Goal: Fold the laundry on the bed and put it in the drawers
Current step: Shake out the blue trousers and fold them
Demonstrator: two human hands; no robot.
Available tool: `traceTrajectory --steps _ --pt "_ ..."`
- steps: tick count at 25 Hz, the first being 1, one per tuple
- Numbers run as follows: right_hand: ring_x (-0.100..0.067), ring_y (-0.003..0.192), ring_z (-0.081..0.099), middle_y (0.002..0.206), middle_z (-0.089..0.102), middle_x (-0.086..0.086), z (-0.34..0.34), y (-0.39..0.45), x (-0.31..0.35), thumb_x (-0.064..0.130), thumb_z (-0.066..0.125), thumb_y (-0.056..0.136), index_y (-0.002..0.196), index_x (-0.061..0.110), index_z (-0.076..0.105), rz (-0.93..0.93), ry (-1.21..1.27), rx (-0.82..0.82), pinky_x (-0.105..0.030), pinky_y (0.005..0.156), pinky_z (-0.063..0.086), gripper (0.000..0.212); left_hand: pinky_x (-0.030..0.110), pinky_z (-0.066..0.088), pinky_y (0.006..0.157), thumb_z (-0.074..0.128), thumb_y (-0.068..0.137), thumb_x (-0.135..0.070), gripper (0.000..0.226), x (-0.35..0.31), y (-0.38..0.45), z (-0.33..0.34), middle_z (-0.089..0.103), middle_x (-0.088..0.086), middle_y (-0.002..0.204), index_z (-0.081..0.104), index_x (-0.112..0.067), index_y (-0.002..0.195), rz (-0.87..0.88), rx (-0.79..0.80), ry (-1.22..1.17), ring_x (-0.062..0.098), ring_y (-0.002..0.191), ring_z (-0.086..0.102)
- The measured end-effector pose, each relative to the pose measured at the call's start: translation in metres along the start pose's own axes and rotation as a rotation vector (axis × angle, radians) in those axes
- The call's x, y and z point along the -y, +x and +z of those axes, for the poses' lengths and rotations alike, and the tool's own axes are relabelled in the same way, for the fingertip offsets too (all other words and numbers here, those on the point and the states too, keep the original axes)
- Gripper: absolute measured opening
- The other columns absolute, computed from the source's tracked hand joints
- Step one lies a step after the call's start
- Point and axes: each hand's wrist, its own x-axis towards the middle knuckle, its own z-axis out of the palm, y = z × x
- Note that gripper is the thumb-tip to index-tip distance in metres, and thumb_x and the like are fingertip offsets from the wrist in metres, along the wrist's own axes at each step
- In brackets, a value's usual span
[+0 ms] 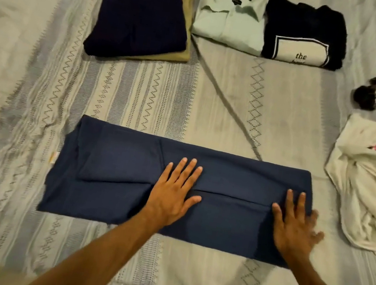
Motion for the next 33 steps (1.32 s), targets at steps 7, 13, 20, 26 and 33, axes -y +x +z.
traceTrajectory --steps 7,13,20,26,33 --pt "-0.038 0.106 0.061 0.125 0.063 -0.018 -0.033 0.025 -0.018 0.063 0.086 0.069 0.129 0.001 0.053 0.273 0.650 -0.023 -0.044 0.086 0.051 0.092 0.052 0.013 0.129 0.017 0.103 -0.072 0.081 -0.007 -0.004 0.012 -0.004 0.001 0.174 0.002 -0.024 0.166 -0.058 -0.031 0.028 0.024 0.161 -0.004" --pt "-0.037 0.101 0.061 0.119 0.071 -0.020 -0.051 0.005 -0.017 0.043 0.066 0.098 0.123 0.006 0.068 0.066 0.610 0.028 -0.040 0.087 0.042 0.044 0.050 0.010 0.129 0.018 0.103 -0.073 0.085 0.000 -0.035 0.005 0.004 0.003 0.174 0.007 -0.017 0.166 -0.226 -0.031 0.059 0.023 0.161 0.000" --pt "-0.022 0.067 0.059 0.069 0.059 0.007 -0.119 -0.051 0.068 0.031 0.065 0.099 0.090 0.016 0.062 -0.293 0.424 -0.192 -0.036 0.069 0.042 0.018 0.040 0.004 0.131 0.019 0.104 -0.070 0.069 0.010 -0.068 -0.028 0.010 -0.017 0.171 0.016 -0.035 0.164 -0.262 0.043 -0.640 -0.001 0.157 -0.003" --pt "-0.037 0.082 0.067 0.089 0.068 -0.011 -0.061 -0.107 0.228 0.038 0.057 0.096 0.094 0.019 0.052 -0.486 0.058 -0.024 -0.039 0.063 0.046 0.020 0.040 0.051 0.105 0.032 0.096 -0.075 0.071 0.037 -0.040 -0.070 0.066 -0.003 0.139 0.058 -0.028 0.143 -0.812 0.002 -1.785 0.016 0.124 0.065" --pt "-0.031 0.102 0.069 0.117 0.067 -0.011 0.040 -0.120 0.302 0.028 0.056 0.102 0.120 0.011 0.054 -0.391 -0.059 0.175 -0.038 0.073 0.049 0.025 0.039 0.053 0.102 0.052 0.097 -0.066 0.049 0.066 -0.030 -0.055 0.075 0.003 0.121 0.072 -0.025 0.117 -1.030 0.054 -1.896 0.020 0.113 0.069"
